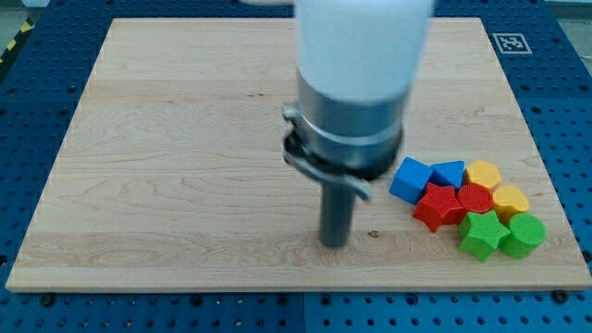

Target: Move your arm towards the bottom right

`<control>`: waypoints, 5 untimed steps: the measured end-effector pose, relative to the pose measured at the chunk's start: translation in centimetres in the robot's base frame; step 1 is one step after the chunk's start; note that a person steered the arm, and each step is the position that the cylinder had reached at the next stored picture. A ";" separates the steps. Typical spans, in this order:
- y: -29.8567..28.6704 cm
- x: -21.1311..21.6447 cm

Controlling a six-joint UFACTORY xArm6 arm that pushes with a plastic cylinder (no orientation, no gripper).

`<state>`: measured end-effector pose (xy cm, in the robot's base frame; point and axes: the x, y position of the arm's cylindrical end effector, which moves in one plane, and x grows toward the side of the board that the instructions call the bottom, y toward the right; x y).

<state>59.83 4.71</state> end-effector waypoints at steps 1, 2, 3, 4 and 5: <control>2.5 2.1; 3.0 2.1; 4.5 2.1; 4.4 2.0; 6.5 2.0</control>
